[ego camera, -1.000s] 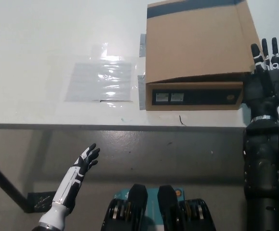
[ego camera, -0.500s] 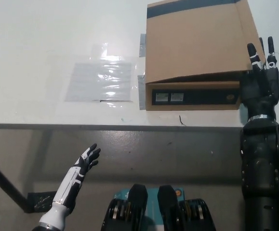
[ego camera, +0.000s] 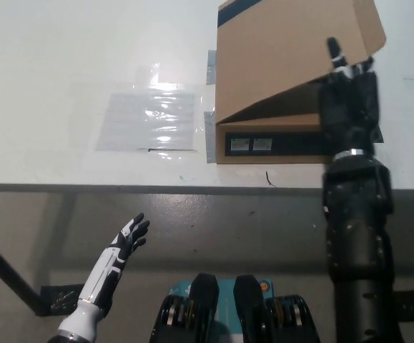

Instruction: A small storage box is placed at the center of the table and the robot uses its right hand to slide under its lid and push it upwards to open it

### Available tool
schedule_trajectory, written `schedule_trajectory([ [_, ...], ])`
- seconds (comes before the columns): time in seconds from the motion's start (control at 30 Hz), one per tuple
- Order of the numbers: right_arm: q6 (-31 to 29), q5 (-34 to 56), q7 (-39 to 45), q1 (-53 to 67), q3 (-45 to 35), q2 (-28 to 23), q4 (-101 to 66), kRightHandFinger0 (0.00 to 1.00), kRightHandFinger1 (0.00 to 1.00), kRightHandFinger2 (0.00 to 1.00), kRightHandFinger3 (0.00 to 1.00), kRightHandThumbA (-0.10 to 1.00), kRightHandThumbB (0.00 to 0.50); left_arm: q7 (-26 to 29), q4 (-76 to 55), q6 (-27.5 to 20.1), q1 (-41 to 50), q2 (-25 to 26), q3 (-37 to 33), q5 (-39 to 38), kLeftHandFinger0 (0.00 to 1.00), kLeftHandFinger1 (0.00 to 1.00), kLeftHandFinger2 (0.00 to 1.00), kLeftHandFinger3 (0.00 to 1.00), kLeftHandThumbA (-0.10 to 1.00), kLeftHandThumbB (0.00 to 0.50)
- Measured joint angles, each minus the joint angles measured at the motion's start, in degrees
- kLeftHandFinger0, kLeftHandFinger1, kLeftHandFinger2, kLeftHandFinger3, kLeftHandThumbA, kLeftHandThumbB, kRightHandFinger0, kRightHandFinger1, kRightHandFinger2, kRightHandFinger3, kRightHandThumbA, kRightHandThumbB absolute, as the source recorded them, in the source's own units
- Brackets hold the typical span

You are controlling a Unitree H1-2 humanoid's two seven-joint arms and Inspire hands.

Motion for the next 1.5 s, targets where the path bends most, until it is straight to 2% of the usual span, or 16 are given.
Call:
schedule_trajectory([
  [0.1, -0.02, -0.92, -0.12, -0.41, 0.73, 0.88, 1.26, 1.00, 1.00, 1.00, 1.00, 1.00, 0.276, -0.03, 0.00, 0.00, -0.02, 0.05, -0.02, 0.04, 1.00, 1.00, 1.00, 1.00, 1.00, 0.500],
  [0.4, -0.10, -3.79, -0.12, -1.50, 3.30, 2.80, 6.50, 1.00, 1.00, 1.00, 1.00, 1.00, 0.336, -0.39, -0.01, 0.00, -0.15, 0.09, -0.05, 0.06, 1.00, 1.00, 1.00, 1.00, 1.00, 0.500],
  [0.5, -0.27, -5.46, -0.12, -1.83, 5.11, 3.55, 7.89, 1.00, 1.00, 1.00, 1.00, 1.00, 0.302, -0.44, -0.01, 0.00, -0.19, 0.08, -0.06, 0.10, 1.00, 1.00, 1.00, 1.00, 1.00, 0.500],
  [0.73, -1.63, -10.80, -0.12, -3.13, 10.60, 4.68, 10.48, 1.00, 1.00, 1.00, 1.00, 1.00, 0.316, -0.45, -0.01, 0.00, -0.57, 0.10, -0.07, 0.34, 1.00, 1.00, 1.00, 1.00, 1.00, 0.500],
  [0.97, -2.87, -16.61, -0.10, -3.29, 16.38, 6.06, 12.45, 1.00, 1.00, 1.00, 1.00, 1.00, 0.277, -0.54, 0.00, 0.00, -0.80, 0.16, -0.21, 0.34, 1.00, 1.00, 1.00, 1.00, 1.00, 0.500],
  [1.03, -3.39, -19.32, -0.06, -3.29, 19.03, 6.09, 12.59, 1.00, 1.00, 1.00, 1.00, 1.00, 0.295, -0.56, -0.01, 0.00, -0.95, 0.18, -0.35, 0.36, 1.00, 1.00, 1.00, 1.00, 1.00, 0.500],
  [1.13, -4.19, -22.07, -0.04, -3.37, 21.20, 6.06, 13.52, 1.00, 1.00, 1.00, 1.00, 1.00, 0.280, -0.56, -0.01, 0.00, -1.08, 0.19, -0.46, 0.50, 1.00, 1.00, 1.00, 1.00, 1.00, 0.500],
  [1.23, -5.04, -24.07, -0.01, -3.67, 22.02, 6.03, 15.56, 1.00, 1.00, 1.00, 1.00, 1.00, 0.308, -0.59, -0.01, 0.00, -1.32, 0.20, -0.60, 0.57, 1.00, 1.00, 1.00, 1.00, 1.00, 0.500],
  [1.3, -5.32, -24.93, 0.08, -4.03, 22.09, 6.02, 17.38, 1.00, 1.00, 1.00, 1.00, 1.00, 0.354, -0.64, 0.00, 0.00, -1.63, 0.21, -0.69, 0.56, 1.00, 1.00, 1.00, 1.00, 1.00, 0.500],
  [1.33, -5.45, -25.26, 0.22, -4.34, 22.08, 5.99, 18.52, 1.00, 1.00, 1.00, 1.00, 1.00, 0.350, -0.64, -0.01, 0.00, -1.82, 0.22, -0.75, 0.56, 1.00, 1.00, 1.00, 1.00, 1.00, 0.500],
  [1.4, -5.76, -25.70, 0.47, -5.16, 22.00, 5.85, 21.36, 1.00, 1.00, 1.00, 1.00, 1.00, 0.305, -0.66, 0.00, 0.00, -2.09, 0.22, -0.88, 0.56, 1.00, 1.00, 1.00, 1.00, 1.00, 0.500],
  [1.43, -5.94, -25.85, 0.57, -5.70, 21.96, 5.74, 22.98, 1.00, 1.00, 1.00, 1.00, 1.00, 0.262, -0.66, 0.00, 0.00, -2.23, 0.22, -0.96, 0.57, 1.00, 1.00, 1.00, 1.00, 1.00, 0.500],
  [1.5, -6.41, -26.37, 0.80, -7.11, 21.87, 5.54, 26.95, 1.00, 1.00, 1.00, 1.00, 1.00, 0.249, -0.69, 0.00, 0.00, -2.45, 0.27, -1.14, 0.58, 1.00, 1.00, 1.00, 1.00, 1.00, 0.500],
])
